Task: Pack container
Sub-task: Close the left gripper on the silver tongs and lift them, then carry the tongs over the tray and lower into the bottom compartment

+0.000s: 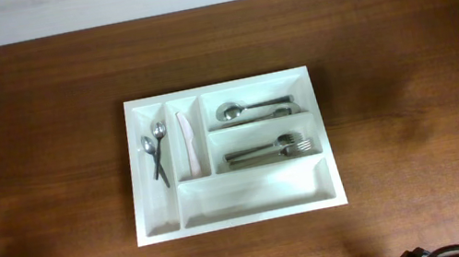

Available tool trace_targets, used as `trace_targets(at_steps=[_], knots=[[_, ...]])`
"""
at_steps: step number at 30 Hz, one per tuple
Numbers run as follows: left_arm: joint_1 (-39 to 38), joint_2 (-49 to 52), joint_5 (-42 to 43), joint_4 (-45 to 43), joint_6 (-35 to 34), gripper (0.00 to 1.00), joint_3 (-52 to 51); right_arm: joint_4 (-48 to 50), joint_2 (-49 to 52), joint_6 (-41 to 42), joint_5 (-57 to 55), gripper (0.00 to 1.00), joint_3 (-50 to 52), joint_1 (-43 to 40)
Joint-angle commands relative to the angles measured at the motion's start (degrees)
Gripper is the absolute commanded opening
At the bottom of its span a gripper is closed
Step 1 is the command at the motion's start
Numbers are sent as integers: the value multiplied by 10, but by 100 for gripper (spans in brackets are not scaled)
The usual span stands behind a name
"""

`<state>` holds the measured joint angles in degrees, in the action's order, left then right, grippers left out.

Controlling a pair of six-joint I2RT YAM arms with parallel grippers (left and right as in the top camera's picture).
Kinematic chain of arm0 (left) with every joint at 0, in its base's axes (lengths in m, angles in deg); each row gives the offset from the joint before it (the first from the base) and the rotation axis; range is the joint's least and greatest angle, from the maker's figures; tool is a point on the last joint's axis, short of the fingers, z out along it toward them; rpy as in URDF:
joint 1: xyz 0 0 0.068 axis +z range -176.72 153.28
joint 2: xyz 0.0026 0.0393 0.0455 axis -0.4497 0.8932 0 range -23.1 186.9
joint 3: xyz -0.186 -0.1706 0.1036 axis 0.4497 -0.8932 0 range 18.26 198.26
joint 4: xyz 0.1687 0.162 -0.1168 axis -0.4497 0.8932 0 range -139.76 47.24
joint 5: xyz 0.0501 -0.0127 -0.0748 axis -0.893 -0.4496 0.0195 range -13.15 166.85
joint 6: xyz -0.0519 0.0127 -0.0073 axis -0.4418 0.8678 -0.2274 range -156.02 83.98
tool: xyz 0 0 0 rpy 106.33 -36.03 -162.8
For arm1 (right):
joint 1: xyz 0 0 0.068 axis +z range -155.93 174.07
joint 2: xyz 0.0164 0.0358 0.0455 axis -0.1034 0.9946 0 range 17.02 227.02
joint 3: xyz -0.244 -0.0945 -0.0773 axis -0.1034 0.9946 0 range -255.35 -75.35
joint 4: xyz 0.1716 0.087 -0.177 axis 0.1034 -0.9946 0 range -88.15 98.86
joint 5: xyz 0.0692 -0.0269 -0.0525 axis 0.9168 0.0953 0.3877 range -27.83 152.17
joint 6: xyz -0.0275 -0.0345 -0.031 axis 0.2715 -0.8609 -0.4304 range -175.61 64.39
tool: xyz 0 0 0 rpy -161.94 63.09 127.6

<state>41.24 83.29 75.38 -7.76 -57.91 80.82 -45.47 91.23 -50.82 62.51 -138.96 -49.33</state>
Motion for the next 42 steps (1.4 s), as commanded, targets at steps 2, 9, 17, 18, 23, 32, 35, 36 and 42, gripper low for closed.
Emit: trace_targets(at_steps=[2, 9, 17, 18, 23, 32, 35, 36, 42], knots=[[3, 8, 18, 7, -10, 99, -16, 2, 2, 5, 3, 99, 0, -3], [3, 8, 18, 9, -10, 91, -16, 2, 2, 5, 3, 99, 0, -3], [3, 8, 17, 15, -10, 56, -16, 2, 2, 5, 3, 99, 0, -3], [3, 8, 17, 15, -10, 50, -16, 2, 2, 5, 3, 99, 0, -3], [3, 8, 17, 15, -10, 15, -16, 2, 2, 5, 3, 99, 0, -3], [3, 7, 18, 16, -10, 16, -15, 2, 2, 5, 3, 99, 0, -3], [2, 5, 27, 16, -9, 14, -4, 2, 2, 6, 3, 99, 0, -3], [0, 2, 39, 16, -5, 13, 2, 2, 2, 6, 3, 99, 0, -3], [-61, -46, 103, 15, 23, 12, 77, 2, 2, 5, 3, 99, 0, -3]])
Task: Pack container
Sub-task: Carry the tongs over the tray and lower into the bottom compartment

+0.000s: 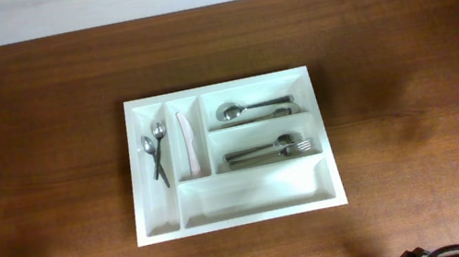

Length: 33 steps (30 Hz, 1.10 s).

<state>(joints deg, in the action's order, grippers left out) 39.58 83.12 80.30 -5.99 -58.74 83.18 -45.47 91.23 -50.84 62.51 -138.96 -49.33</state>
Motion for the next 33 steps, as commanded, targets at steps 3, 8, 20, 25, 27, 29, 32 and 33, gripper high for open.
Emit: trace_targets(at_steps=[3, 8, 20, 25, 27, 29, 32, 33], knots=[[-133, -77, 82, 0, 113, 12, 118, 2, 2, 6, 3, 99, 0, -3], [-288, -106, 88, 15, 167, 12, 194, 2, 2, 6, 3, 99, 0, -3], [-714, -114, 78, 32, 260, 19, 259, 2, 2, 6, 3, 99, 0, -3], [-856, -113, -2, 87, 291, 19, 259, 2, 2, 6, 3, 99, 0, -3], [-891, -113, -4, 111, 291, 19, 259, 2, 2, 6, 3, 99, 0, -3], [-919, -111, -3, 131, 291, 20, 259, 2, 2, 6, 3, 99, 0, -3], [-960, -105, -3, 163, 328, 20, 257, 2, 2, 6, 3, 99, 0, -3], [-972, -104, -3, 168, 344, 20, 253, 2, 2, 6, 3, 99, 0, -3]])
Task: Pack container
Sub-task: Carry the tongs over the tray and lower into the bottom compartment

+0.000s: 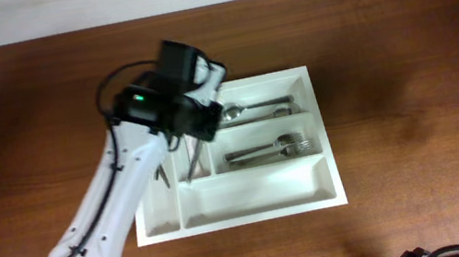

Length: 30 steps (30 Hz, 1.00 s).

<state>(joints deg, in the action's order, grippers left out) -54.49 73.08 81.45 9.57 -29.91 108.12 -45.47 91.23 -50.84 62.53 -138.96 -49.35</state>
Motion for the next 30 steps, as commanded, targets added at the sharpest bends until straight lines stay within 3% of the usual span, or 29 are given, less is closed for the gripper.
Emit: trace_targets(at_steps=[1, 10, 13, 18, 30], knots=[[-42, -3, -14, 14, 69, 20, -2, 2, 2, 6, 3, 99, 0, -3], [-105, -2, -14, 9, 208, 20, -27, 2, 2, 6, 3, 99, 0, -3], [-114, -2, -14, 9, 241, 27, -28, 2, 2, 6, 3, 99, 0, -3], [-116, 1, -14, 10, 296, 27, -28, 2, 2, 6, 3, 99, 0, -3], [-127, 79, 31, 23, 308, 27, -28, 2, 2, 6, 3, 99, 0, -3]])
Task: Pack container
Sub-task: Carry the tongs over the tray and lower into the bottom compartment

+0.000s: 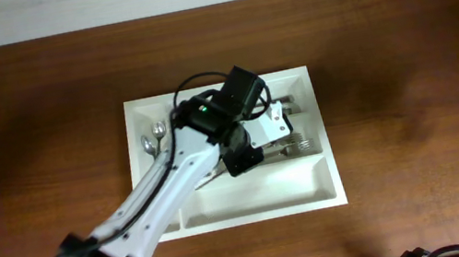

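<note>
The white cutlery tray [331, 144] lies at the middle of the table. Two small spoons [151, 141] rest in its left compartment. Fork tines [303, 144] show in the middle right compartment, and a spoon handle [286, 100] shows in the compartment behind it. My left arm reaches in from the lower left across the tray, and my left gripper [274, 128] hangs over the fork and spoon compartments. Its fingers are hidden under the wrist, so their state does not show. My right arm stays folded at the right edge.
Brown wooden table [402, 43] lies all around the tray. A pale wall strip runs along the far edge. The left arm's links [153, 202] cover the tray's knife compartment and part of the long front compartment.
My left gripper was over the tray's upper middle, near the knife slot. It is now further right, over the fork and spoon compartments. The right arm has not moved.
My left arm was first parked at the table's lower left corner, with cutlery lying in four compartments. It then withdrew slightly, later stood over the knife slot, and now hangs over the forks. The visible cutlery lies where it did.
</note>
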Available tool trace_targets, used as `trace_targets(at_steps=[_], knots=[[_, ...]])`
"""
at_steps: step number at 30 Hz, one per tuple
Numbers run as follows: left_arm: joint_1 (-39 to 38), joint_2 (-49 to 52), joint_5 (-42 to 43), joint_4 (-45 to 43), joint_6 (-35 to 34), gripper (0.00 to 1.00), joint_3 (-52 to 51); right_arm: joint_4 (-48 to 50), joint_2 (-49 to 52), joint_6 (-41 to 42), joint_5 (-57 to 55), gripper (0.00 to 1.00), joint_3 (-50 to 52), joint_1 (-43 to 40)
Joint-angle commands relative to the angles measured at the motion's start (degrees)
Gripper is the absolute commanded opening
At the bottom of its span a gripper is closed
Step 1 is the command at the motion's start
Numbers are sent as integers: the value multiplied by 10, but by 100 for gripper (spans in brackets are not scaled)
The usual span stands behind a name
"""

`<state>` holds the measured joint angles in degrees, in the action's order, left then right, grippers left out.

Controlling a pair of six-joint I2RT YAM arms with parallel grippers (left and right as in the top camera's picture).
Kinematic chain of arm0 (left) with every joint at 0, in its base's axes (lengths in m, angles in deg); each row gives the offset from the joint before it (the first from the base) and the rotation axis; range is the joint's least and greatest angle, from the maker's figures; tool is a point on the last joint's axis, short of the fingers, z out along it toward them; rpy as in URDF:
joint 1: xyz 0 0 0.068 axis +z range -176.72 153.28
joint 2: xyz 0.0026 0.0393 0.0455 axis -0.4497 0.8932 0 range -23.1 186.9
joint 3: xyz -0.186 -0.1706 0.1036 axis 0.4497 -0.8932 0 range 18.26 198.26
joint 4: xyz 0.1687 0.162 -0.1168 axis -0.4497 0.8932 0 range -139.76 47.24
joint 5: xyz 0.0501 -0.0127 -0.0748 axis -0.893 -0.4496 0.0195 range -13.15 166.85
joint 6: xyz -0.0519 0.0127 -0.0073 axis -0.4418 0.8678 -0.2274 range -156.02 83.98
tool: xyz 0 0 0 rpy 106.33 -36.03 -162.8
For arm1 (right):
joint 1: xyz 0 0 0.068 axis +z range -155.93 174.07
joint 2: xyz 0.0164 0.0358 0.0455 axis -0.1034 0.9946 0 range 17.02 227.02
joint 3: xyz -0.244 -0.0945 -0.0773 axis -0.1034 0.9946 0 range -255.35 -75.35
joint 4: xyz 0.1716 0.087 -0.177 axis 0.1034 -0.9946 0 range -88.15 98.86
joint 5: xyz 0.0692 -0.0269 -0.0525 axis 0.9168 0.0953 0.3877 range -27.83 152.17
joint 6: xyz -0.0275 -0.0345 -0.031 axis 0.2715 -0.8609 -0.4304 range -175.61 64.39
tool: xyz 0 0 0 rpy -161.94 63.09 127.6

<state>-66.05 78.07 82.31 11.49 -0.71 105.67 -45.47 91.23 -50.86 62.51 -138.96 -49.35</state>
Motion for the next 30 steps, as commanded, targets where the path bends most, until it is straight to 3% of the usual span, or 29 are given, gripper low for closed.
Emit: trace_targets(at_steps=[1, 14, 30], knots=[[-14, 35, 23, 5, 16, 27, -4, 2, 2, 6, 3, 99, 0, -3], [-96, 60, 22, 9, 47, 27, -4, 2, 2, 6, 3, 99, 0, -3], [-100, 84, -23, 15, 49, 34, -4, 2, 2, 6, 3, 99, 0, -3]])
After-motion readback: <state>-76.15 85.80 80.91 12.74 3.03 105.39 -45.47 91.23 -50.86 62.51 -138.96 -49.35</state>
